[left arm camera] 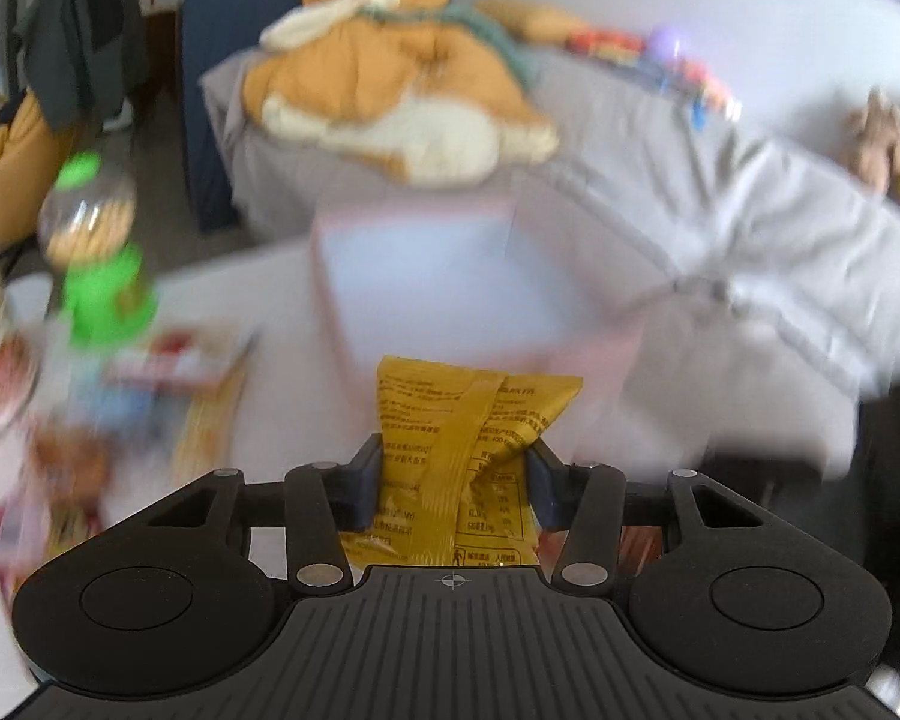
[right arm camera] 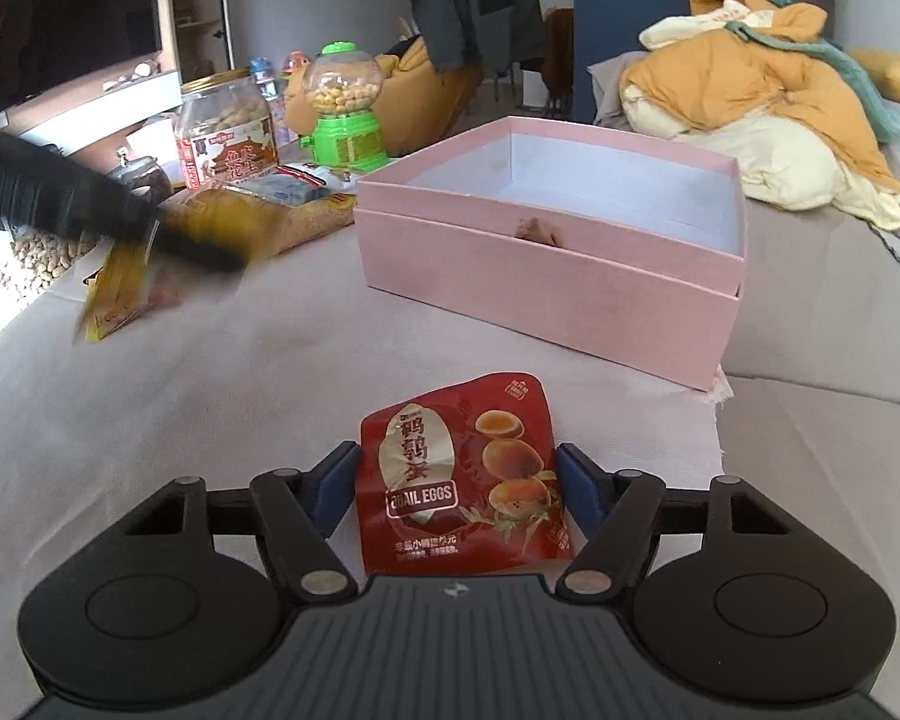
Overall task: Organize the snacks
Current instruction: 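Carry the yellow chips bag into the pink box and open the left tool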
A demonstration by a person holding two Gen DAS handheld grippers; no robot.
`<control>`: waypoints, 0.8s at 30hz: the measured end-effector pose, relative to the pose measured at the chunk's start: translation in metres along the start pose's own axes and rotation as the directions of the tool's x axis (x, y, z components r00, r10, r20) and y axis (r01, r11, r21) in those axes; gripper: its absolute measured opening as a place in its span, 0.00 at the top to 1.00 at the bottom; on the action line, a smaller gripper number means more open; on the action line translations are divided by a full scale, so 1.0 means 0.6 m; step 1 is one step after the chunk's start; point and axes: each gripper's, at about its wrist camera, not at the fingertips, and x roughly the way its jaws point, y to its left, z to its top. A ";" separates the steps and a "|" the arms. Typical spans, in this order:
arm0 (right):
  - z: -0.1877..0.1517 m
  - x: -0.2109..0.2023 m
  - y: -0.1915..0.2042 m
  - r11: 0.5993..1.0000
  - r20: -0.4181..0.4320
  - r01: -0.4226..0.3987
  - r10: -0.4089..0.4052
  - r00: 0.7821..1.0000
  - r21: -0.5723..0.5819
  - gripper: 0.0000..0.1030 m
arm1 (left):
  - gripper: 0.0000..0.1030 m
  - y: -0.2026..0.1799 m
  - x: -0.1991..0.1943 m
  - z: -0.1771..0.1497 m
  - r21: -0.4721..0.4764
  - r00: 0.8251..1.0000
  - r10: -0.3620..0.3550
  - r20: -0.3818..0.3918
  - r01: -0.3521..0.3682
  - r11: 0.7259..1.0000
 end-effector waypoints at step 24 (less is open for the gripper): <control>0.043 -0.030 0.017 0.997 0.006 0.036 -0.036 0.999 -0.070 0.32 | 0.45 0.150 0.034 0.020 -0.337 0.967 0.012 0.256 0.078 0.938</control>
